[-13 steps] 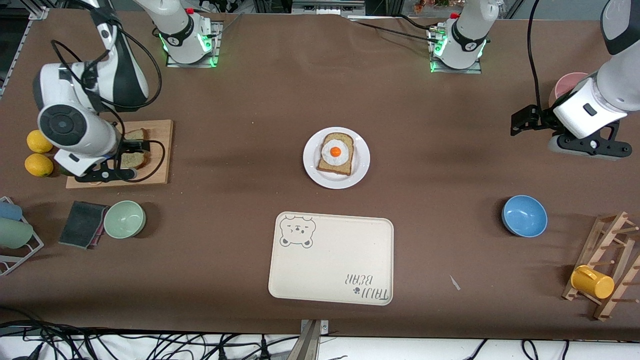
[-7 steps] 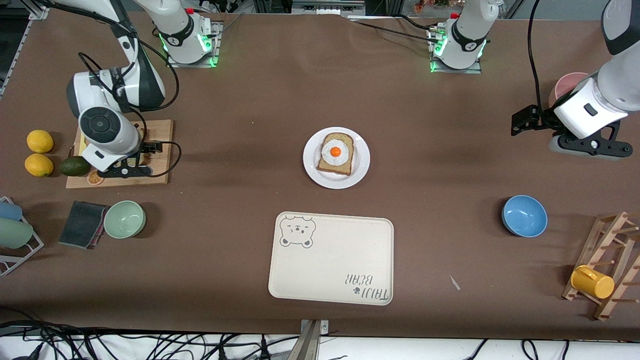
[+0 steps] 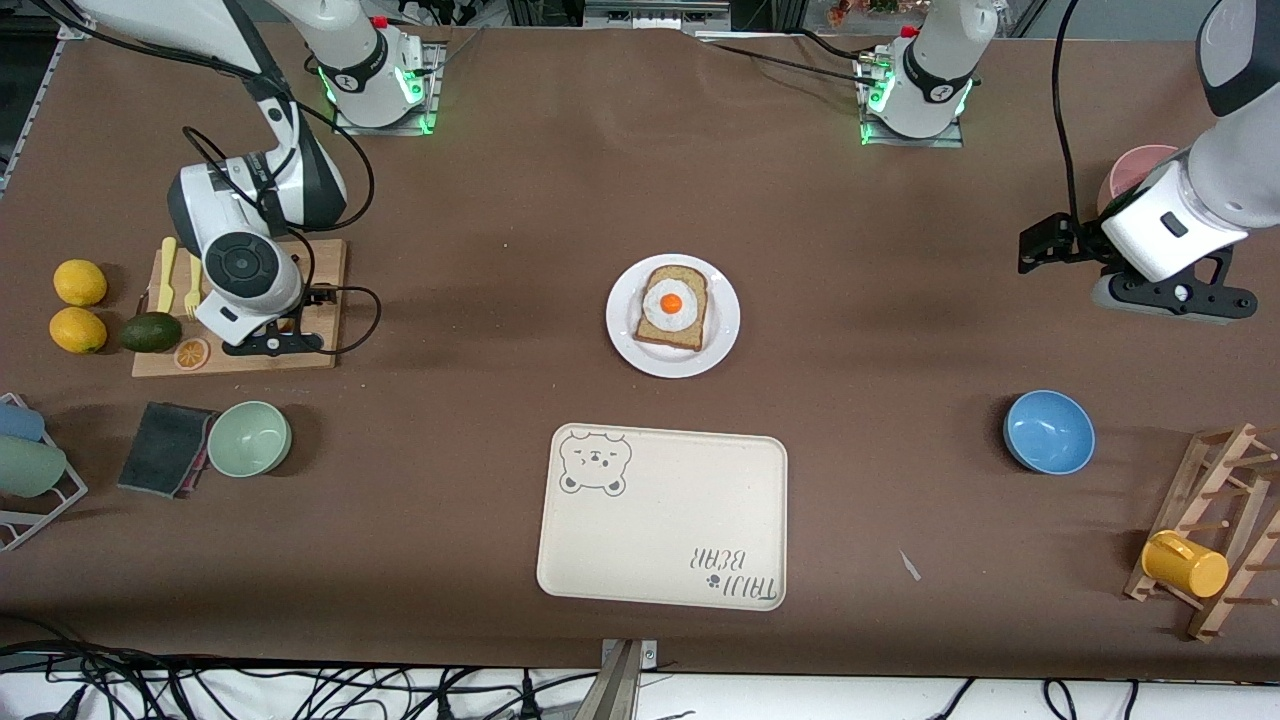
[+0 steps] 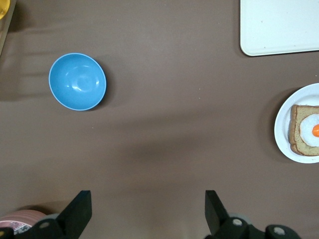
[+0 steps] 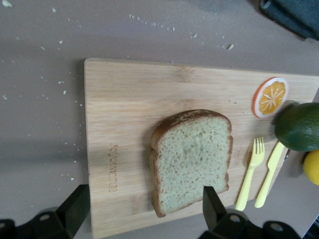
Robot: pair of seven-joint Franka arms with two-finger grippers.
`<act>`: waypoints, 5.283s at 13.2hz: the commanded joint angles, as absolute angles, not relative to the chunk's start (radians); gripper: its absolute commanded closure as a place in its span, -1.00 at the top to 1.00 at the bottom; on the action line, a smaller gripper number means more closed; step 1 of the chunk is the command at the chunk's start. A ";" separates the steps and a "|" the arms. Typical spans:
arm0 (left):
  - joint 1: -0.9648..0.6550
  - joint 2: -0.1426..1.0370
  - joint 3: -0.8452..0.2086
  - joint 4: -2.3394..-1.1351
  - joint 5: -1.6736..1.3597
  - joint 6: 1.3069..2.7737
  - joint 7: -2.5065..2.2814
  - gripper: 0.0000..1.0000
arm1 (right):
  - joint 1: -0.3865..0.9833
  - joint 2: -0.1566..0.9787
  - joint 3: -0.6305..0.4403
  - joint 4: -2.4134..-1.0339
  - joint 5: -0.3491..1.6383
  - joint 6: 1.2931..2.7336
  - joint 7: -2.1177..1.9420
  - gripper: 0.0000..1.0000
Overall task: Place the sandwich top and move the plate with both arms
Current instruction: 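Grasp the bread slice edge with the right gripper and lift it, then carry the bread slice with the right gripper over the egg toast, then lower the bread onto the egg toast and open the right gripper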
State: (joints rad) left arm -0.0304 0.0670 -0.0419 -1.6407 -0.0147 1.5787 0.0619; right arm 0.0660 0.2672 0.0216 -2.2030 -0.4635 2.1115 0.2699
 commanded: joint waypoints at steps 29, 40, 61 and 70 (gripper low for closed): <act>-0.018 0.084 -0.040 -1.589 -0.032 1.569 0.057 1.00 | 0.040 0.413 0.245 -1.752 -0.273 1.602 0.336 -1.00; -0.018 0.087 -0.040 -1.588 -0.034 1.569 0.057 1.00 | 0.526 0.676 0.291 -1.295 -0.075 1.623 0.728 -1.00; -0.005 0.100 -0.037 -1.578 -0.061 1.565 0.069 1.00 | 0.681 0.839 0.284 -1.243 -0.130 2.134 0.867 1.00; -0.037 0.104 -0.044 -1.575 -0.089 1.551 0.069 1.00 | 0.631 0.718 0.284 -1.246 -0.120 1.918 0.841 1.00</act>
